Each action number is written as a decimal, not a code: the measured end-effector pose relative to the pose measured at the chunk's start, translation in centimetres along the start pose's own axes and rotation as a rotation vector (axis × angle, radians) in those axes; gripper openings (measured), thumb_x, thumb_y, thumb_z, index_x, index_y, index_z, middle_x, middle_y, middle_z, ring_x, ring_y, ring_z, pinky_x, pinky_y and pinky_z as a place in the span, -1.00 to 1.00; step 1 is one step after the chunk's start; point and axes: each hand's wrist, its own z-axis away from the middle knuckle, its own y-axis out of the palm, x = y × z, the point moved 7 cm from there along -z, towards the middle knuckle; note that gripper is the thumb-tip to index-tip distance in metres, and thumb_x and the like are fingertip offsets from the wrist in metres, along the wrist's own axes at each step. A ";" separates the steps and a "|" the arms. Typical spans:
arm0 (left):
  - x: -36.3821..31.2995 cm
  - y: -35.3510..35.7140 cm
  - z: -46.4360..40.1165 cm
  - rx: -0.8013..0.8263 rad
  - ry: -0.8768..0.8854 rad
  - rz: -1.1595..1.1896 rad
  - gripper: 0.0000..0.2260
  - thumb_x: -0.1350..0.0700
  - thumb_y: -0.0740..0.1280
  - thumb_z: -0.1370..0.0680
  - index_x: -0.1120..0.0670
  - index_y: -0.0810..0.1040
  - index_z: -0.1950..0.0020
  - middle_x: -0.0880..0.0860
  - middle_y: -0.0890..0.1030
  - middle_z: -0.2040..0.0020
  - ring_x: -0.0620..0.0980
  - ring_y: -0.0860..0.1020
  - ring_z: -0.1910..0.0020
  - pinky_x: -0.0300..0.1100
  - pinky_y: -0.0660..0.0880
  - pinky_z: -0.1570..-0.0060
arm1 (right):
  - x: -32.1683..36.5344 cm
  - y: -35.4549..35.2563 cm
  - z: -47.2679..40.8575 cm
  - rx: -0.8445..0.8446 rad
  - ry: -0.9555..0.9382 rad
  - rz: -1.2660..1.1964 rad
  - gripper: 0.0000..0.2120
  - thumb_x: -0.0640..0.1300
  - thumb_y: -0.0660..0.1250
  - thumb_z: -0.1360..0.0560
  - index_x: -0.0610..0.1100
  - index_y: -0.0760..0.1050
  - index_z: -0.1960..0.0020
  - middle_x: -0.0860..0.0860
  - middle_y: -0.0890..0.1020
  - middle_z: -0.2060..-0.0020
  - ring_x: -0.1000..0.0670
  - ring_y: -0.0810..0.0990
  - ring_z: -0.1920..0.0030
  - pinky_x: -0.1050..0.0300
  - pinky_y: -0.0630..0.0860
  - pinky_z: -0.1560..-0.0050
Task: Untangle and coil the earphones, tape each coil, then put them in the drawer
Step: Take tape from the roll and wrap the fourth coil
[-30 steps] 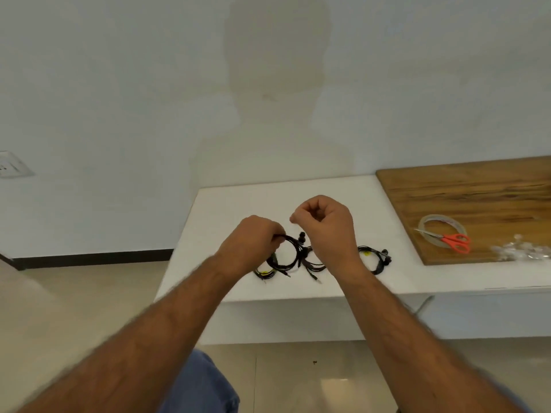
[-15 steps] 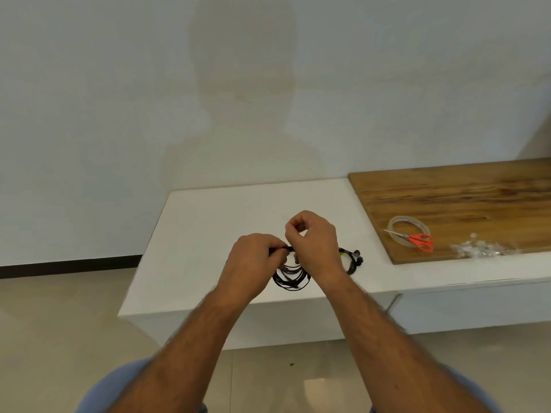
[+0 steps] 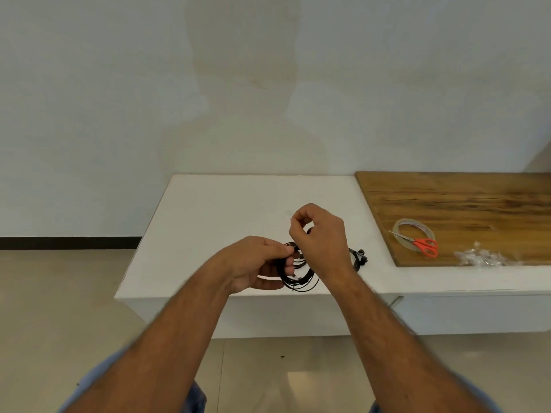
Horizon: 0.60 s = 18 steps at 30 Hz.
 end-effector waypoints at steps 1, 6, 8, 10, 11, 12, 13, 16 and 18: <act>0.0 -0.1 0.0 -0.019 -0.004 -0.012 -0.84 0.08 0.35 -0.56 0.17 0.63 0.01 0.04 0.63 0.23 -0.06 0.61 0.22 -0.05 0.57 -0.02 | 0.1 0.1 0.0 0.005 -0.010 0.004 -0.89 -0.28 0.34 -0.45 -0.12 0.53 0.21 0.12 0.58 0.30 0.14 0.52 0.27 0.35 0.38 0.28; -1.2 -1.0 0.2 -0.270 0.187 -0.313 -0.80 0.10 0.36 -0.52 0.19 0.68 0.18 0.02 0.68 0.30 -0.01 0.62 0.26 -0.05 0.48 0.05 | -0.7 0.5 0.2 0.102 0.054 -0.001 -0.92 -0.22 0.35 -0.49 -0.11 0.56 0.18 0.14 0.61 0.28 0.16 0.54 0.34 0.29 0.45 0.29; -1.7 -1.5 0.4 -0.372 0.232 -0.435 -0.79 0.08 0.35 -0.49 0.11 0.67 0.29 0.00 0.68 0.32 0.11 0.64 0.17 0.02 0.53 0.02 | -0.9 0.0 0.1 0.115 0.069 0.047 -0.92 -0.18 0.35 -0.49 -0.07 0.57 0.18 0.14 0.62 0.29 0.14 0.58 0.34 0.27 0.49 0.28; -1.8 -1.9 0.5 -0.427 0.237 -0.471 -0.80 0.08 0.34 -0.48 0.08 0.67 0.30 -0.04 0.68 0.34 0.06 0.62 0.25 -0.05 0.55 0.07 | -0.6 -0.8 -0.3 0.121 0.056 0.119 -0.92 -0.16 0.35 -0.49 -0.04 0.57 0.17 0.14 0.63 0.30 0.14 0.60 0.32 0.25 0.53 0.26; -1.8 -2.2 0.4 -0.456 0.234 -0.499 -0.79 0.07 0.34 -0.48 0.08 0.66 0.31 -0.05 0.67 0.34 0.00 0.59 0.32 -0.10 0.53 0.14 | -0.2 -1.2 -0.5 0.136 0.037 0.165 -0.92 -0.15 0.35 -0.50 -0.03 0.57 0.16 0.15 0.63 0.30 0.15 0.60 0.30 0.25 0.54 0.26; -2.0 -2.4 0.5 -0.493 0.233 -0.536 -0.79 0.06 0.33 -0.48 0.07 0.65 0.32 -0.05 0.67 0.34 -0.05 0.54 0.37 -0.15 0.50 0.21 | 0.1 -1.5 -0.7 0.166 0.015 0.220 -0.93 -0.14 0.35 -0.50 -0.02 0.58 0.15 0.16 0.63 0.29 0.16 0.59 0.30 0.26 0.52 0.25; -2.2 -2.7 0.6 -0.532 0.233 -0.571 -0.78 0.06 0.32 -0.48 0.05 0.63 0.35 -0.05 0.66 0.35 -0.08 0.52 0.40 -0.19 0.46 0.27 | 0.4 -1.6 -0.8 0.213 -0.008 0.277 -0.93 -0.13 0.34 -0.50 -0.01 0.58 0.15 0.17 0.63 0.28 0.17 0.57 0.29 0.25 0.51 0.26; -2.7 -3.6 0.8 -0.611 0.235 -0.641 -0.77 0.07 0.31 -0.47 0.04 0.58 0.39 -0.05 0.62 0.40 -0.08 0.50 0.45 -0.26 0.39 0.38 | 1.0 -0.9 -0.4 0.417 -0.067 0.454 -0.91 -0.11 0.30 -0.49 0.02 0.57 0.13 0.14 0.65 0.23 0.15 0.55 0.28 0.21 0.47 0.25; -2.8 -4.0 0.6 -0.631 0.228 -0.656 -0.79 0.09 0.30 -0.46 0.10 0.61 0.34 0.03 0.64 0.38 -0.03 0.47 0.44 -0.23 0.41 0.36 | 1.0 -0.1 0.2 0.499 -0.085 0.551 -0.89 -0.10 0.28 -0.50 0.02 0.58 0.10 0.11 0.66 0.20 0.10 0.56 0.22 0.16 0.50 0.21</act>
